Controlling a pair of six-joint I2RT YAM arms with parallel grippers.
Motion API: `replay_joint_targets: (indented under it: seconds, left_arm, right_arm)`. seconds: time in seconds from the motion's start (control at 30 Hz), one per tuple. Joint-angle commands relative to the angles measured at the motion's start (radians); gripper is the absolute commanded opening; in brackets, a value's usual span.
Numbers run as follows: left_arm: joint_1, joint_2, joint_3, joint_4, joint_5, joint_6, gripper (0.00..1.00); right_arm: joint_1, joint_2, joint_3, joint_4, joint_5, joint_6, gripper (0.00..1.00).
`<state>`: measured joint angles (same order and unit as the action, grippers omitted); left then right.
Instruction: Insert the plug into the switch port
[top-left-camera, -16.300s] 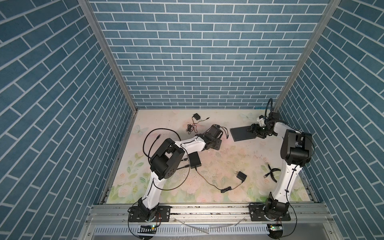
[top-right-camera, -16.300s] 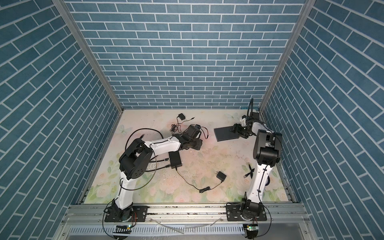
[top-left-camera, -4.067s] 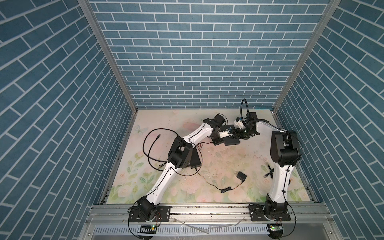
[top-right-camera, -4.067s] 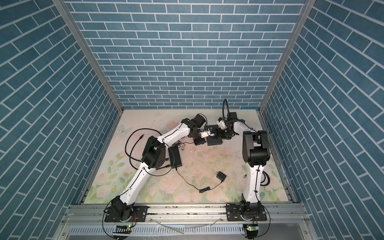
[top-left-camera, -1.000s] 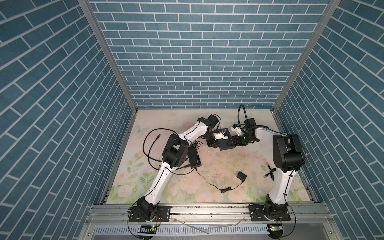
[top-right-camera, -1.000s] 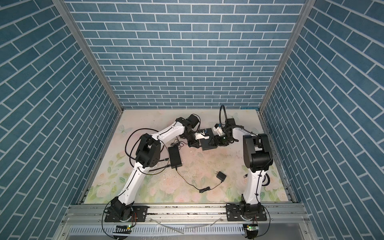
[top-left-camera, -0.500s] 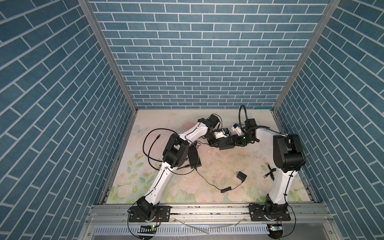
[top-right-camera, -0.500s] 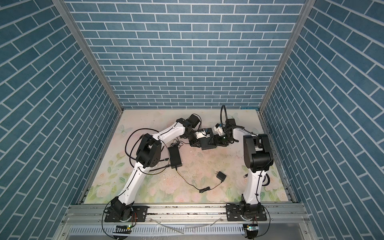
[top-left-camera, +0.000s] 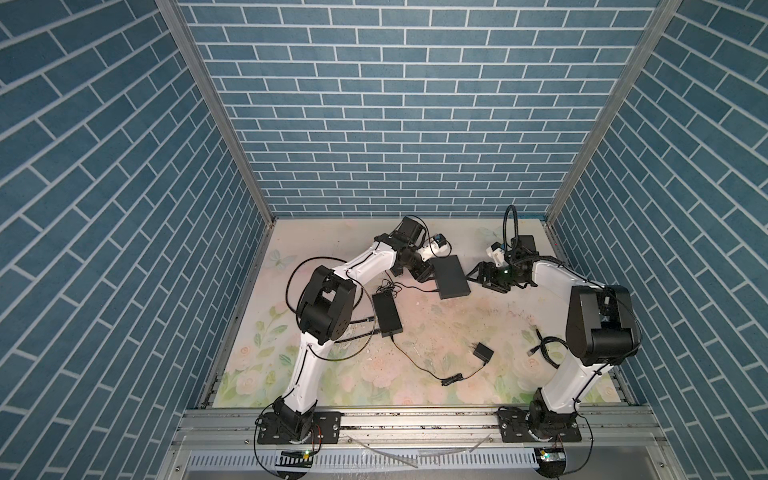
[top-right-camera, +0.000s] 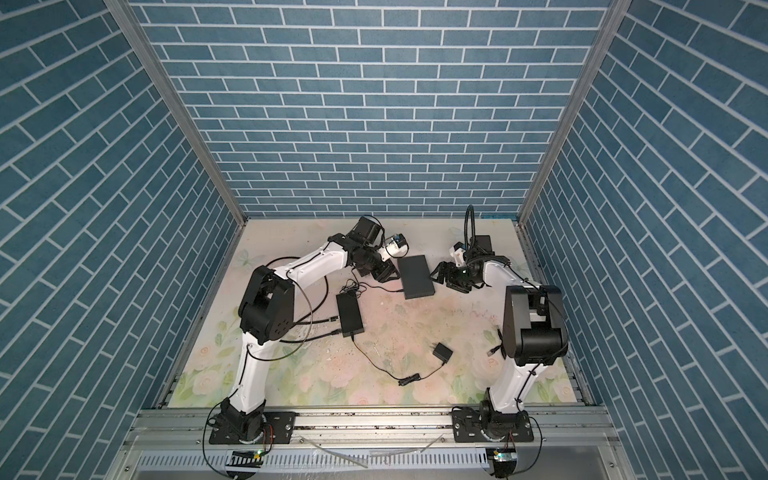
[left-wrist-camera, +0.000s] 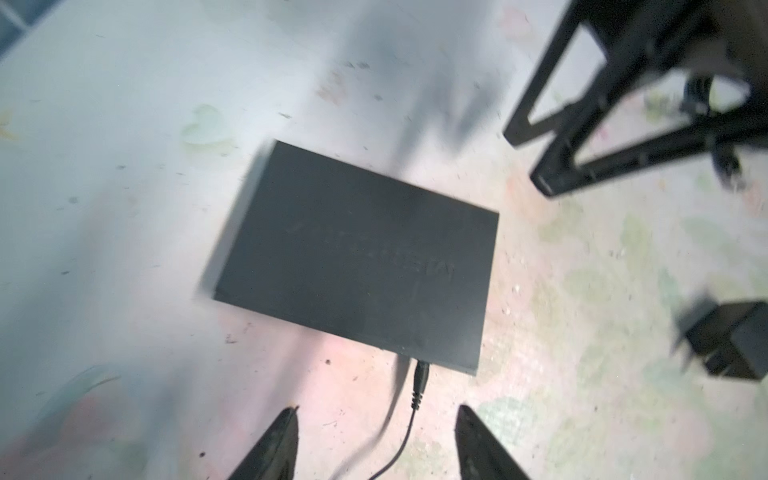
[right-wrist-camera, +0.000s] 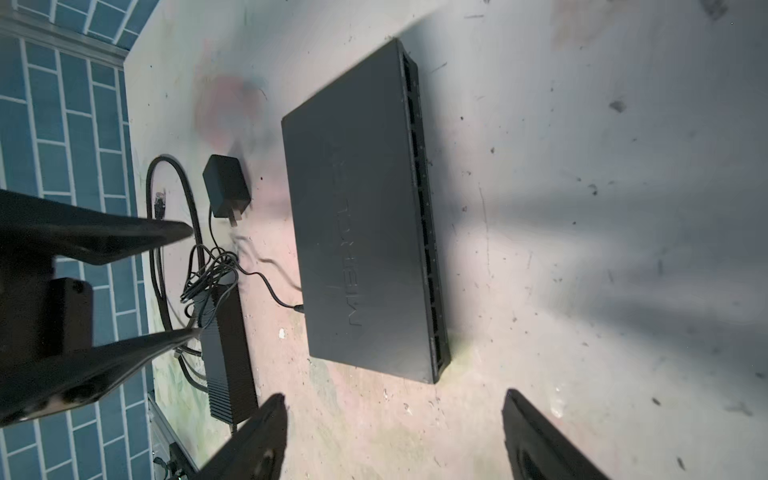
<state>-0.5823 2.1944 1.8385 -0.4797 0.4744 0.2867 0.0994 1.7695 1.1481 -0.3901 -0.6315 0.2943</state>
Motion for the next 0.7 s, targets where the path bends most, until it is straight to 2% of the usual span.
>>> replay_joint_targets:
  seconds: [0.0,0.1,0.17,0.33,0.57,0.67]
  left_arm:
    - [-0.001,0.014,-0.003,0.137,-0.098,-0.38,0.62]
    - [-0.001,0.07,0.008,0.189,-0.119,-0.592,0.62]
    - [-0.005,0.096,0.011,0.22,-0.147,-0.649,0.62]
    - [-0.01,0.158,0.045,0.247,-0.176,-0.709,0.62]
    - [-0.01,0.239,0.084,0.309,-0.065,-0.757,0.61]
    - [-0.01,0.257,0.091,0.346,-0.032,-0.765,0.61]
  right_arm:
    - [0.008,0.006,-0.036,0.051,0.023,0.074,0.81]
    - [0.031,0.046,-0.036,0.112,0.04,0.115,0.8]
    - [0.053,0.06,-0.037,0.151,0.057,0.129,0.8]
    - [0.089,0.114,-0.02,0.194,0.081,0.137,0.8]
    - [0.135,0.129,-0.073,0.259,0.03,0.163,0.75]
    - [0.188,0.108,-0.14,0.371,-0.007,0.225,0.75]
